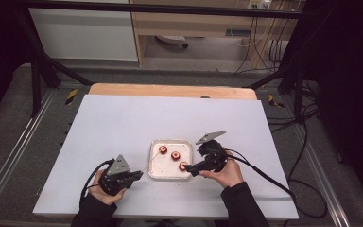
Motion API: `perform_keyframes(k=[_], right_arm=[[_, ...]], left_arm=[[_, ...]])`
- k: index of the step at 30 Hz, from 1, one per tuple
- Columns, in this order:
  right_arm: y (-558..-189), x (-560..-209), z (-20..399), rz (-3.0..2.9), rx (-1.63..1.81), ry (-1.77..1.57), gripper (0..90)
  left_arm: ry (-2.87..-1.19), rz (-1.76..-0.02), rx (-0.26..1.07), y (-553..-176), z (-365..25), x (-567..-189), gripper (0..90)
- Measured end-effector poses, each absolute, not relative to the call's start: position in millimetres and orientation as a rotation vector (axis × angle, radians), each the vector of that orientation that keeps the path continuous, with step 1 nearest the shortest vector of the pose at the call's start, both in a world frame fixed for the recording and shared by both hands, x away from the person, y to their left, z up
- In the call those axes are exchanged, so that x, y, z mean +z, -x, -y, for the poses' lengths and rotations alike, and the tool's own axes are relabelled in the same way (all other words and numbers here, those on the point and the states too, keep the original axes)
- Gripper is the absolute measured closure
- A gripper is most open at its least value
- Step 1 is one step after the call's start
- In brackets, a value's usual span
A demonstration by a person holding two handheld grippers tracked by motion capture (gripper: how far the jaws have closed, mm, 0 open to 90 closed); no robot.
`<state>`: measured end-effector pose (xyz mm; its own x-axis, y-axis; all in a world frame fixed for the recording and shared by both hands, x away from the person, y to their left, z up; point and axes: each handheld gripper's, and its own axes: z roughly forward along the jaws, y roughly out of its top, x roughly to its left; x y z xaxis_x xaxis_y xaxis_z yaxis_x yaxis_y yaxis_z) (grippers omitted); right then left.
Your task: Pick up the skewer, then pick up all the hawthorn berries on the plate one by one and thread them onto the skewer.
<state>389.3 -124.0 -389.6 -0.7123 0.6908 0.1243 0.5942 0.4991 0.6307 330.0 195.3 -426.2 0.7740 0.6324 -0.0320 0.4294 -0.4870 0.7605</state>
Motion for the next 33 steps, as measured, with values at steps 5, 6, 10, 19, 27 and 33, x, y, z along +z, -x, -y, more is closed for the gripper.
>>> perform_keyframes(k=[5,6,10,19,27,33], right_arm=[[-394.4,-391.0,111.6,-2.618,0.971,-1.128,7.6],[-395.6,-391.5,109.5,-2.623,0.963,-1.127,8.4],[-400.5,-393.6,100.9,-2.646,0.943,-1.148,11.8],[-412.0,-397.5,86.1,-2.722,0.852,-1.183,28.3],[-419.8,-405.1,80.6,-2.779,0.759,-1.23,45.8],[-423.9,-409.6,79.4,-2.816,0.741,-1.255,54.7]], left_arm=[[-2.155,-0.789,0.316,-331.2,-196.3,-427.8,88.6],[-2.156,-0.79,0.313,-331.3,-196.5,-428.2,88.6],[-2.146,-0.791,0.305,-331.7,-196.9,-429.3,88.6],[-2.152,-0.794,0.312,-331.7,-194.5,-431.0,88.6],[-2.162,-0.792,0.304,-332.1,-193.4,-432.6,88.6],[-2.168,-0.791,0.303,-331.8,-192.3,-433.2,88.6]])
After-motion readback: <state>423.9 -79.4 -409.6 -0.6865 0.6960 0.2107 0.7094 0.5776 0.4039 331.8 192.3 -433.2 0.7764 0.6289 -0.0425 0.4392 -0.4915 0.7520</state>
